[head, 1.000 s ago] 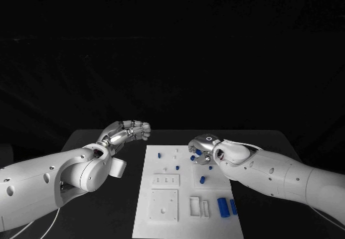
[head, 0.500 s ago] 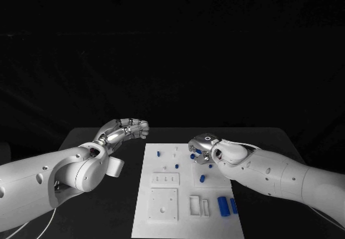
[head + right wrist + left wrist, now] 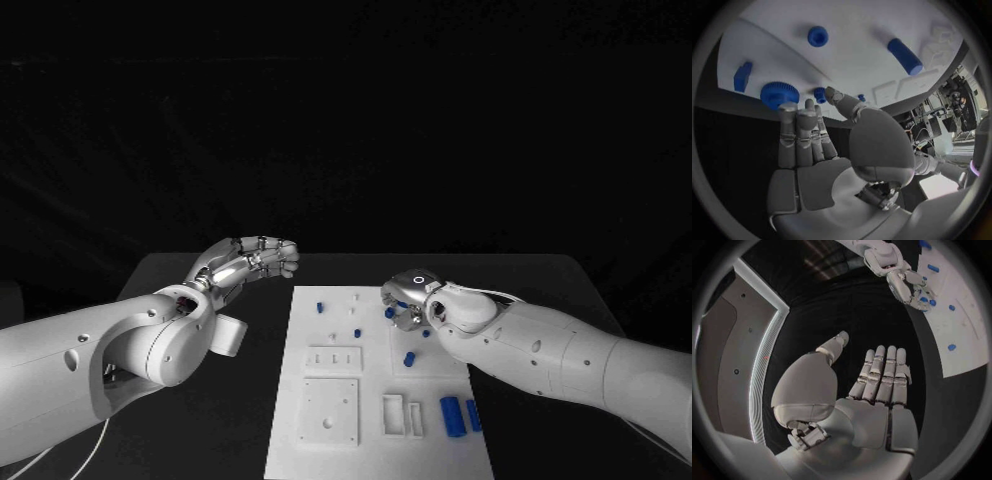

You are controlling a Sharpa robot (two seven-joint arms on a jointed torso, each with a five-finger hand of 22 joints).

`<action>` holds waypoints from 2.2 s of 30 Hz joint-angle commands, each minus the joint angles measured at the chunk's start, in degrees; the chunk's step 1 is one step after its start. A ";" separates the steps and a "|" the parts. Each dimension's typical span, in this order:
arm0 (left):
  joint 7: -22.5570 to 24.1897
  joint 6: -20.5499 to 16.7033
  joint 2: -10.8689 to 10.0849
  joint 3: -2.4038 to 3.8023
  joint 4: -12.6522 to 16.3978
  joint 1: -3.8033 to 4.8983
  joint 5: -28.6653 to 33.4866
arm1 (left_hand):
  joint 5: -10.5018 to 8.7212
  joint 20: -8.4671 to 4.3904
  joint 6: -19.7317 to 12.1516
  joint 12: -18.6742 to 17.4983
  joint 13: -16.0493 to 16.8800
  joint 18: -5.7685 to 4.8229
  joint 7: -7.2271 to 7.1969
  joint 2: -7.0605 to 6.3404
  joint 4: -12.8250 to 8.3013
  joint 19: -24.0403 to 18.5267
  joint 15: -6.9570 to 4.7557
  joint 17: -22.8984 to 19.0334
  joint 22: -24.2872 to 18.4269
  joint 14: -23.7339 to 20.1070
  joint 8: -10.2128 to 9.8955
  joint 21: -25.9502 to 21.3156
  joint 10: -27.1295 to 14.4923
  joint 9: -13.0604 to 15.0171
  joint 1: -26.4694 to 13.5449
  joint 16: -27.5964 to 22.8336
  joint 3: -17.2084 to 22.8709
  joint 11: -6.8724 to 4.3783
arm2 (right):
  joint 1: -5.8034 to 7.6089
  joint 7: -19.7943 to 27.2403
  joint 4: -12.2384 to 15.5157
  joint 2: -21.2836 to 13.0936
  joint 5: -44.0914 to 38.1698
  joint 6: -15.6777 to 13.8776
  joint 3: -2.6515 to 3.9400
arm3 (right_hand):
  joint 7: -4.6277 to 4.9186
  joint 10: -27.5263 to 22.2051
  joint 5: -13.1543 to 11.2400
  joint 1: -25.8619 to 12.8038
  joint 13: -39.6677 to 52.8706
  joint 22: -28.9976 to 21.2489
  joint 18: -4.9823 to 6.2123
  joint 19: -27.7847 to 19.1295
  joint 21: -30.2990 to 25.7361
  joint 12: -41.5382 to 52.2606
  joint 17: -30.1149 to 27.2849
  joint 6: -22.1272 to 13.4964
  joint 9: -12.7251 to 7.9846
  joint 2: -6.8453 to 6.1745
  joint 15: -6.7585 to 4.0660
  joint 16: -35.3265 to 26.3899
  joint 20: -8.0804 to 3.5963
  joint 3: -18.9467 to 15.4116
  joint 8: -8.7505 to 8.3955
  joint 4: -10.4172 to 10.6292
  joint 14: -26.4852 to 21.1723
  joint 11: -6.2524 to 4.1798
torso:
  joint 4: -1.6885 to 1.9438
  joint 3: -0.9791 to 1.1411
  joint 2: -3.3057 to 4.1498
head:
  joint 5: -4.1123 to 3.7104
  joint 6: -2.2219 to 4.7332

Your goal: Assemble the parts on the task board

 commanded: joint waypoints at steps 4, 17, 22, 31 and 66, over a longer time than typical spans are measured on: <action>0.08 0.20 -0.03 0.06 0.36 0.20 -0.33 | -0.13 -0.08 0.41 -0.34 -0.09 1.17 1.46 0.13 -0.36 0.43 0.00 -0.11 1.21 0.43 -0.39 -0.20 0.43 -0.10 -0.39 -0.37 -0.07 0.00 | -0.01 -0.43 0.13 0.28 -1.12 0.14 -0.01 | -0.20 0.78 -0.29 -0.19 -0.02 1.19 3.97 0.23 0.43 -0.02 -0.25 0.63 0.18 -0.63 -0.05 0.42 -0.28 0.87 0.09 0.61 -0.35 -0.14 | 0.12 -0.06 0.72 | -0.08 0.21; -0.16 0.31 0.10 0.05 0.18 0.22 -0.33 | -0.12 -0.04 0.46 -0.45 -0.12 1.20 1.47 0.11 -0.43 0.45 0.04 -0.16 1.22 0.43 -0.45 -0.22 0.42 -0.15 -0.45 -0.44 -0.05 0.05 | -0.01 -0.61 0.34 0.37 -1.52 -0.41 -0.01 | -0.95 3.69 -0.30 -0.77 0.88 1.27 3.97 0.35 1.32 1.02 -0.82 2.17 0.91 0.00 -0.98 1.05 -0.32 1.96 1.19 1.99 -0.44 -1.11 | 0.12 -0.09 0.91 | -0.04 -0.22; -0.23 0.28 0.12 0.05 0.11 0.23 -0.33 | -0.11 -0.03 0.46 -0.49 -0.13 1.22 1.49 0.11 -0.47 0.44 0.05 -0.17 1.22 0.43 -0.48 -0.23 0.42 -0.18 -0.46 -0.47 -0.03 0.08 | 0.00 -1.90 0.50 0.37 -2.41 -2.05 0.00 | -1.80 5.87 -0.30 -0.47 1.90 1.39 3.97 0.41 2.27 1.95 -1.16 3.90 1.65 1.01 -1.80 1.25 -0.38 3.21 2.23 2.35 -0.48 -1.96 | 0.18 -0.13 0.98 | -0.10 -0.15; -0.34 0.29 0.12 0.05 0.04 0.23 -0.35 | -0.11 -0.01 0.47 -0.56 -0.13 1.24 1.54 0.08 -0.55 0.44 0.07 -0.20 1.22 0.45 -0.54 -0.25 0.43 -0.22 -0.46 -0.50 0.01 0.11 | 0.01 -4.75 1.47 0.30 -3.51 -6.20 0.01 | -3.17 9.65 -0.29 0.28 4.68 1.39 3.97 0.10 4.36 3.78 -1.69 6.86 3.46 1.70 -3.50 1.58 -0.58 5.83 4.02 1.58 -0.78 -3.69 | 0.19 -0.10 1.08 | -0.12 -0.06; -0.25 0.09 1.58 0.06 -0.37 0.91 -0.70 | -0.06 0.03 0.63 -0.72 -0.14 1.32 1.56 0.10 -0.82 0.49 0.08 -0.27 1.24 0.55 -0.62 -0.28 0.56 -0.32 -0.39 -0.59 0.17 0.12 | 1.32 -7.22 -4.34 8.13 -3.76 -12.93 0.12 | -3.38 9.31 -0.30 0.31 7.15 1.18 3.97 -0.25 5.65 3.46 -2.42 7.13 4.72 0.70 -3.64 1.78 -1.01 7.47 3.98 1.77 -0.84 -3.82 | 0.78 -0.39 1.78 | 0.40 1.19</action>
